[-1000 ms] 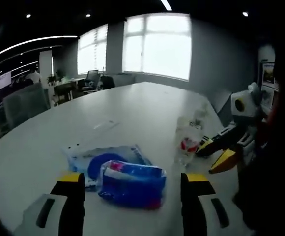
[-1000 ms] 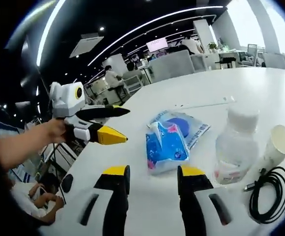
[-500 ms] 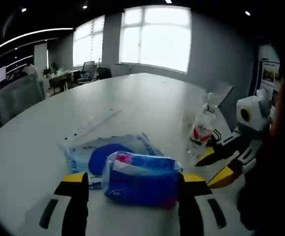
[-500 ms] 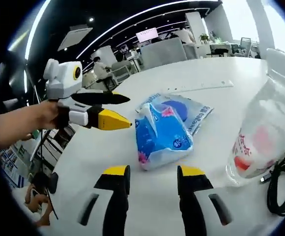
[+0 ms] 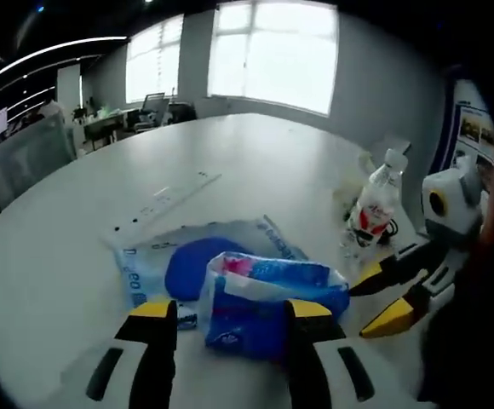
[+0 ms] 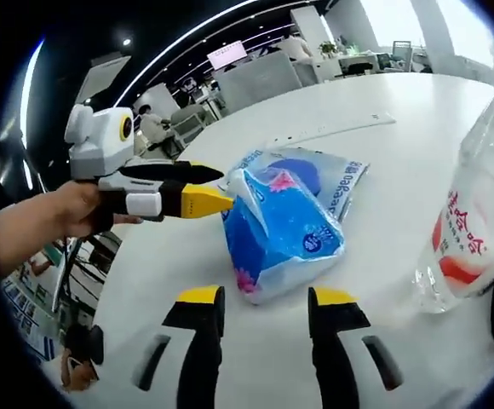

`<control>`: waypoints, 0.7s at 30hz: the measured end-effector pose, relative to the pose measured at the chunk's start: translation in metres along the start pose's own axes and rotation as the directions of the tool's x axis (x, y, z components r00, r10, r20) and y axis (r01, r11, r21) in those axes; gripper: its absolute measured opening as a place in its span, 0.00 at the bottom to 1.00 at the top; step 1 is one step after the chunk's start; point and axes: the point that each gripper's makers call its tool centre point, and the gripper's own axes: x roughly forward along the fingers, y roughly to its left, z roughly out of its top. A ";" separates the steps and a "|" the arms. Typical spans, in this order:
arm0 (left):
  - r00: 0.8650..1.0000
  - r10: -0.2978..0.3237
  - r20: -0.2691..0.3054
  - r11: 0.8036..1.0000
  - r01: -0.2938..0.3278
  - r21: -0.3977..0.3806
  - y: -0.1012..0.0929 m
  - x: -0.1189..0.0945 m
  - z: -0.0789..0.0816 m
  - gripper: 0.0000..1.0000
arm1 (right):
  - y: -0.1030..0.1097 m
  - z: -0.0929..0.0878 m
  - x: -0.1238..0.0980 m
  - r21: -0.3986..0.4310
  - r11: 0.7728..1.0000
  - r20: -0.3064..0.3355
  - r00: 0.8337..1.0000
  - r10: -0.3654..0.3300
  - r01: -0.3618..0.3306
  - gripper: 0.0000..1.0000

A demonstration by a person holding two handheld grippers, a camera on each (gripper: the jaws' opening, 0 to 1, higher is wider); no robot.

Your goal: Arrange the tabletop items into an orderly group along one side of the table until the central work area is clear of visible clutter.

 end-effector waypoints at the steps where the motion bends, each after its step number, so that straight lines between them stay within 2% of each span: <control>1: 1.000 -0.001 0.000 1.000 0.001 -0.003 0.001 0.001 0.000 0.44 | 0.000 0.000 0.001 0.004 1.000 -0.003 1.000 0.000 0.000 0.41; 4: 1.000 -0.012 -0.026 1.000 0.013 0.018 0.004 0.005 -0.004 0.41 | 0.001 0.000 0.008 0.017 1.000 -0.007 1.000 -0.007 0.007 0.39; 6: 0.999 -0.019 -0.047 0.999 0.021 0.027 0.005 0.008 -0.006 0.37 | -0.001 0.000 0.010 0.008 1.000 -0.005 1.000 -0.024 0.024 0.33; 10: 0.998 -0.044 -0.046 0.999 0.045 0.020 0.006 0.012 -0.007 0.29 | -0.006 -0.004 0.012 0.042 0.999 -0.024 0.999 -0.032 0.033 0.28; 14: 0.996 -0.056 -0.066 0.998 0.058 0.036 0.007 0.016 -0.013 0.20 | -0.010 -0.006 0.014 0.025 0.999 -0.035 0.998 -0.043 0.044 0.13; 16: 0.994 -0.062 -0.094 0.997 0.067 0.048 0.007 0.018 -0.019 0.14 | -0.009 -0.005 0.015 0.028 0.999 -0.035 0.999 -0.040 0.041 0.12; 18: 0.993 -0.032 -0.117 0.996 0.041 0.075 0.013 0.019 -0.024 0.09 | -0.009 -0.006 0.017 0.040 0.999 -0.040 0.999 -0.035 0.036 0.10; 21: 0.993 -0.045 -0.108 0.997 0.051 0.054 0.012 0.019 -0.023 0.04 | -0.011 -0.009 0.017 0.036 0.999 -0.054 0.998 -0.036 0.038 0.03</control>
